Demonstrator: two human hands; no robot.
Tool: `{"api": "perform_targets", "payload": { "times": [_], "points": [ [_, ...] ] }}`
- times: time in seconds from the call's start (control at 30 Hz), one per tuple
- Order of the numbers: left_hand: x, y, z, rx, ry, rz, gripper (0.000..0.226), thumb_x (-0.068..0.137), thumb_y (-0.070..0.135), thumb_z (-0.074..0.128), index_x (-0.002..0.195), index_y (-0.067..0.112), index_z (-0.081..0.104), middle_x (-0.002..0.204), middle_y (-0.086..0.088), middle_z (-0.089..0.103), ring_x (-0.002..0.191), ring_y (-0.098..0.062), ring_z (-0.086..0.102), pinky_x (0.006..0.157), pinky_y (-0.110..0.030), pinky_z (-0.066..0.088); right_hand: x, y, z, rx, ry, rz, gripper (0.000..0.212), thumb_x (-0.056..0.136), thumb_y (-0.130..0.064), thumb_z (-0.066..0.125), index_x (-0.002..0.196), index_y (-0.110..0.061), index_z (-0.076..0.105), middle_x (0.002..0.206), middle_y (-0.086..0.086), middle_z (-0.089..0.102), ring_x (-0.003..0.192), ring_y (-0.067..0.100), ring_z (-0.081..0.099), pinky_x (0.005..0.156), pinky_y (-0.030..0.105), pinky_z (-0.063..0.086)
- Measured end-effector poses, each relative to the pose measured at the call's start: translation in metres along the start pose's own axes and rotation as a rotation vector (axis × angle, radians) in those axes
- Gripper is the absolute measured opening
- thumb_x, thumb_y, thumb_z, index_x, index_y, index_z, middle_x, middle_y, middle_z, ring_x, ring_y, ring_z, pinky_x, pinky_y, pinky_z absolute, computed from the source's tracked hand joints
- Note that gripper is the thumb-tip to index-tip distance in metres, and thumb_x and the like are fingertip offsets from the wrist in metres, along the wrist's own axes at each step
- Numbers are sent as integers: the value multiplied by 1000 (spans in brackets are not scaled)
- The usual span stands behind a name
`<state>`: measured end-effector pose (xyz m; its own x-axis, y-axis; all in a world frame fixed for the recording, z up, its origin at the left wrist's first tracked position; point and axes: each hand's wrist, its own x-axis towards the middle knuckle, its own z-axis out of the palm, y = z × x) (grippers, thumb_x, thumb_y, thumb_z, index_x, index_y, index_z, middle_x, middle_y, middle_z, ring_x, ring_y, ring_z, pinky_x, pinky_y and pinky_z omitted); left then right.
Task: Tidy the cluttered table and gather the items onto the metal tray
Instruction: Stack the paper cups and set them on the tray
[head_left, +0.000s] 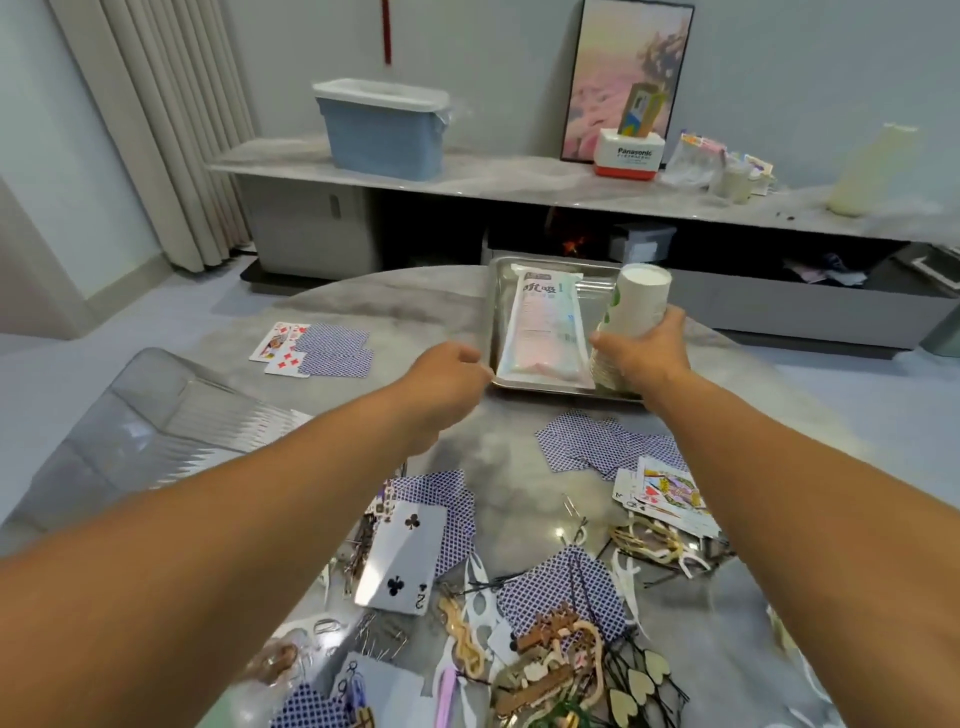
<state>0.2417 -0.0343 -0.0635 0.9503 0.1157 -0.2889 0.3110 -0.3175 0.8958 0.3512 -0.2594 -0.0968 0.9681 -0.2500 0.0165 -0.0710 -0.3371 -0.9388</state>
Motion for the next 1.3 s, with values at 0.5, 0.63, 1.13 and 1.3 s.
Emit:
{"api": "perform_targets", "payload": {
  "times": [0.5, 0.63, 1.13, 1.3],
  "points": [
    [-33, 11, 1, 18, -16, 38, 47, 98, 12, 57, 144, 17, 49, 133, -13, 59, 121, -27, 58, 107, -45, 49, -61, -28, -37, -108, 8, 11, 77, 82, -33, 83, 140, -9, 38, 123, 4, 55, 110, 22, 55, 91, 38, 50],
    [-72, 22, 1, -10, -53, 67, 51, 99, 11, 57, 148, 13, 45, 127, -16, 61, 97, -22, 62, 84, -34, 55, -108, -46, -41, -147, -68, -31, 71, 86, -32, 79, 143, -12, 43, 128, 7, 60, 115, 27, 59, 101, 45, 50],
    [-213, 18, -68, 83, -21, 119, 33, 99, 10, 56, 131, 18, 59, 111, -9, 70, 97, -19, 66, 87, -33, 55, -259, -70, -71, -326, -442, -85, 61, 93, -33, 73, 145, -8, 51, 143, 15, 57, 120, 29, 59, 105, 44, 47],
    [-251, -30, -72, 71, 60, 76, 31, 99, 9, 58, 128, 21, 62, 106, -9, 69, 89, -18, 64, 75, -31, 54, -303, -59, -69, -336, -517, -55, 51, 94, -26, 72, 140, -11, 57, 137, 14, 60, 112, 26, 60, 94, 37, 48]
  ]
}}
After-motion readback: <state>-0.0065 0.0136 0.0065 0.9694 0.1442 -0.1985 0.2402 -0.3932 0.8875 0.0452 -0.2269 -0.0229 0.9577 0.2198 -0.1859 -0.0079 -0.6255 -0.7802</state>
